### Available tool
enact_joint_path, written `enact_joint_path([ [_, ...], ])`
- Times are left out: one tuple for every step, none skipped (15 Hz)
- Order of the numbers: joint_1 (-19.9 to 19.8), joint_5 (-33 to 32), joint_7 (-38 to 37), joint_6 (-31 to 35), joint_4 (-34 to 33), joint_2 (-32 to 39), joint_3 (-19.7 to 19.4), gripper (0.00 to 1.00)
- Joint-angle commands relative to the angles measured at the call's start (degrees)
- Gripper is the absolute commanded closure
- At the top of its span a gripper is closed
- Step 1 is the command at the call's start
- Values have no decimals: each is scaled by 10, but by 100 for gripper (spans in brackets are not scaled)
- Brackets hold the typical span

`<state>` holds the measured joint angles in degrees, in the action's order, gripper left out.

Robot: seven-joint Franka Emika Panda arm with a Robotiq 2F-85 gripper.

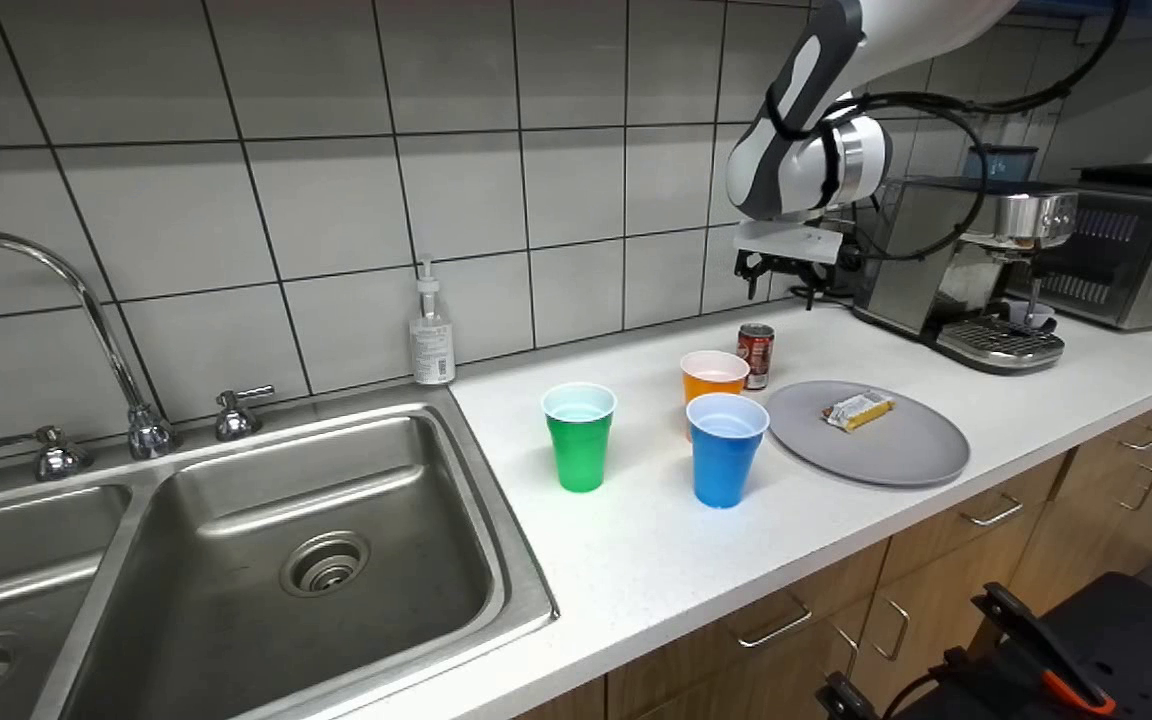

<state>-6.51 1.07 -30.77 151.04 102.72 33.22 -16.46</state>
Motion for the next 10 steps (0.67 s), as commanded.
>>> enact_joint_path([
  [-20,12,74,7,54,-50,13,0],
  [-22,12,82,7,62,-57,11,0],
  [-25,13,90,6,70,-64,11,0],
  [-27,15,94,5,78,-71,11,0],
  [-29,16,95,3,87,-78,10,0],
  [-31,18,95,1,95,-85,8,0],
  [-32,20,93,0,105,-91,7,0],
  [-34,24,92,-2,114,-98,6,0],
  [-32,25,84,-2,124,-103,2,0],
  [-33,29,81,-5,131,-108,1,0],
])
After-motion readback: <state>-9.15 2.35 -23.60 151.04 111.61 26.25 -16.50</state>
